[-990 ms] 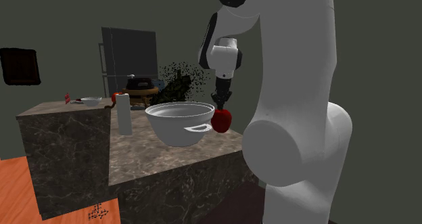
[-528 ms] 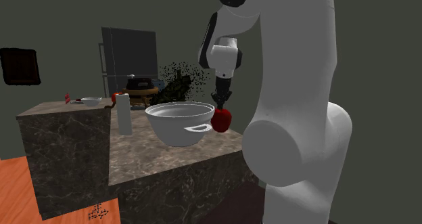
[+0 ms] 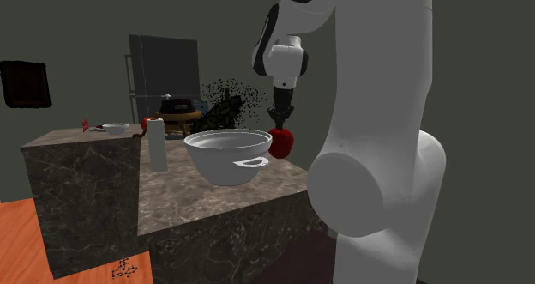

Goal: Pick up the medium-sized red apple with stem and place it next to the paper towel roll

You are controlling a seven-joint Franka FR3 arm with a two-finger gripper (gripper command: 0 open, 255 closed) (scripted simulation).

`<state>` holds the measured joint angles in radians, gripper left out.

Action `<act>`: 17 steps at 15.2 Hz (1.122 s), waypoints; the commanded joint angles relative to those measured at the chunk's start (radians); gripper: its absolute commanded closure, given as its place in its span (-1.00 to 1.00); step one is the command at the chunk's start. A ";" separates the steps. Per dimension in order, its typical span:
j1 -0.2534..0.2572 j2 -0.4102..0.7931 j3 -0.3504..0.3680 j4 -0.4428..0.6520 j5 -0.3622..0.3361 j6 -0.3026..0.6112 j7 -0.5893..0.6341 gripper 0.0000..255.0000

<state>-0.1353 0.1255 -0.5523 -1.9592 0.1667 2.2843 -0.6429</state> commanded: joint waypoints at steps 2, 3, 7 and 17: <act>0.003 -0.020 -0.003 0.022 -0.018 -0.038 0.014 1.00; 0.004 -0.024 -0.003 0.031 -0.022 -0.050 0.017 1.00; 0.006 -0.040 -0.005 0.068 -0.037 -0.100 0.029 1.00; 0.007 -0.063 -0.007 0.179 -0.060 -0.229 0.050 1.00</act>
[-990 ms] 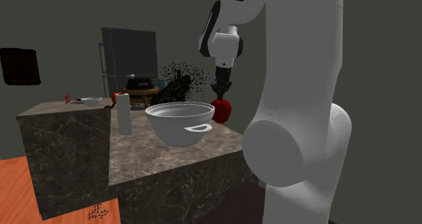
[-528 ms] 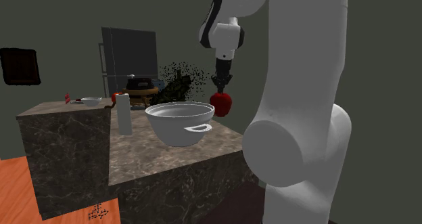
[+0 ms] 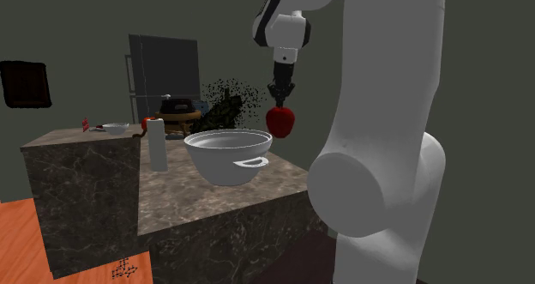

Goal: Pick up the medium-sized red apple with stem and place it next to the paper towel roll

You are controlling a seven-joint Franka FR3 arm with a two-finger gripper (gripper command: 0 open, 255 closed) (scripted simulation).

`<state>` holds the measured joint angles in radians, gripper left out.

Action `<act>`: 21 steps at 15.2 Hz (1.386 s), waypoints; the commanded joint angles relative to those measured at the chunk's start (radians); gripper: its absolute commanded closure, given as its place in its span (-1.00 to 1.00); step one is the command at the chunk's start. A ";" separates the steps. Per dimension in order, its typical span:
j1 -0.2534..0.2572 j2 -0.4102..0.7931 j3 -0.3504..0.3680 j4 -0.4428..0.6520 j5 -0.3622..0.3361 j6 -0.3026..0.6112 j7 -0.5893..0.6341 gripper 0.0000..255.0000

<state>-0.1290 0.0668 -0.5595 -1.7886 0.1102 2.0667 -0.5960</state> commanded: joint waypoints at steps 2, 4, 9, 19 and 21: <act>0.001 -0.005 0.000 0.033 -0.005 -0.038 0.006 1.00; 0.000 -0.006 -0.001 0.059 -0.007 -0.064 0.008 1.00; -0.002 -0.002 -0.002 0.130 -0.007 -0.132 0.011 1.00; -0.013 0.027 -0.008 0.298 0.009 -0.276 0.010 1.00; -0.017 0.037 -0.010 0.337 0.015 -0.306 0.008 1.00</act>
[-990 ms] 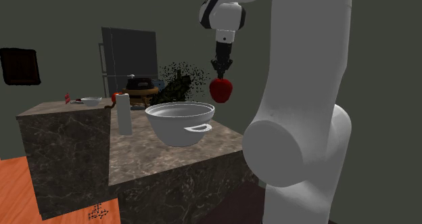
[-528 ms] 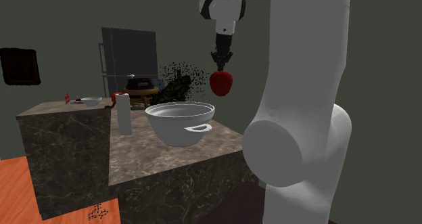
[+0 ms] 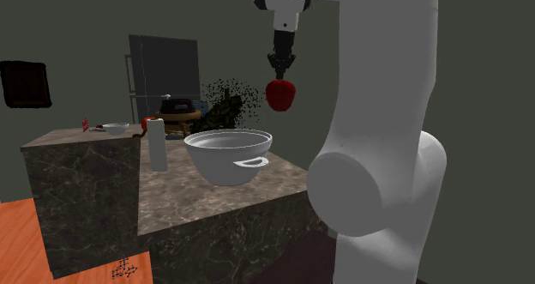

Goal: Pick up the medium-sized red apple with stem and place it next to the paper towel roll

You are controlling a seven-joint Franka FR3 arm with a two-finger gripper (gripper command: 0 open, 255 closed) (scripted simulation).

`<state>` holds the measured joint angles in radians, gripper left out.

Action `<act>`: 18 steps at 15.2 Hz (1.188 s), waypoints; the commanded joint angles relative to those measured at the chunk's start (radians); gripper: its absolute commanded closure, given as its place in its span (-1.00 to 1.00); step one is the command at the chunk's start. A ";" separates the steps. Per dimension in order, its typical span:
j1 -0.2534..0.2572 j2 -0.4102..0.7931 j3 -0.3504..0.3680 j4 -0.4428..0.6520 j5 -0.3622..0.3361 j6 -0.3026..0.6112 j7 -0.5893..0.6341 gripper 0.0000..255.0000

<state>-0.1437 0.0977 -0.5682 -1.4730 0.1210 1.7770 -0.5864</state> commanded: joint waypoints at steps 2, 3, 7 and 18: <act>-0.008 0.018 -0.003 0.062 0.011 -0.048 -0.004 1.00; -0.010 0.024 -0.004 0.084 0.015 -0.064 -0.005 1.00; -0.024 0.053 -0.009 0.171 0.033 -0.127 -0.010 1.00; 0.160 -0.059 0.116 0.046 -0.099 -0.084 0.282 1.00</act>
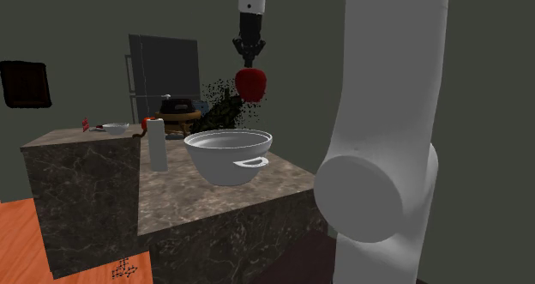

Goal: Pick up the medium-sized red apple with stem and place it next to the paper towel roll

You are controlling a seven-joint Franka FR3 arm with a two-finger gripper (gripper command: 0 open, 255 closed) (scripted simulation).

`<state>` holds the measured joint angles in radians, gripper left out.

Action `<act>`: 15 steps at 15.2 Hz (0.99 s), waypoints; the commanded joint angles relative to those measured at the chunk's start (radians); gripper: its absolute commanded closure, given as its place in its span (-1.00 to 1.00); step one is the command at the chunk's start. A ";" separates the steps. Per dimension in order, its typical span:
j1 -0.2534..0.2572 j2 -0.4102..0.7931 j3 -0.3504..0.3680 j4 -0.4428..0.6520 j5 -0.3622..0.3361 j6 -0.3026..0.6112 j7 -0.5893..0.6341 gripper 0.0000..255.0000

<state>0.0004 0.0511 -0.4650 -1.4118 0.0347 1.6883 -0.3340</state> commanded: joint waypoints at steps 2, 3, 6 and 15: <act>0.042 -0.016 0.036 -0.018 -0.026 0.005 0.078 1.00; 0.055 -0.015 0.047 -0.017 -0.032 0.005 0.102 1.00; 0.092 -0.006 0.080 -0.006 -0.046 0.001 0.172 1.00; 0.193 0.084 0.165 0.110 -0.066 -0.037 0.362 1.00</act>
<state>0.1827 0.1215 -0.3088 -1.3228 -0.0298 1.6598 0.0072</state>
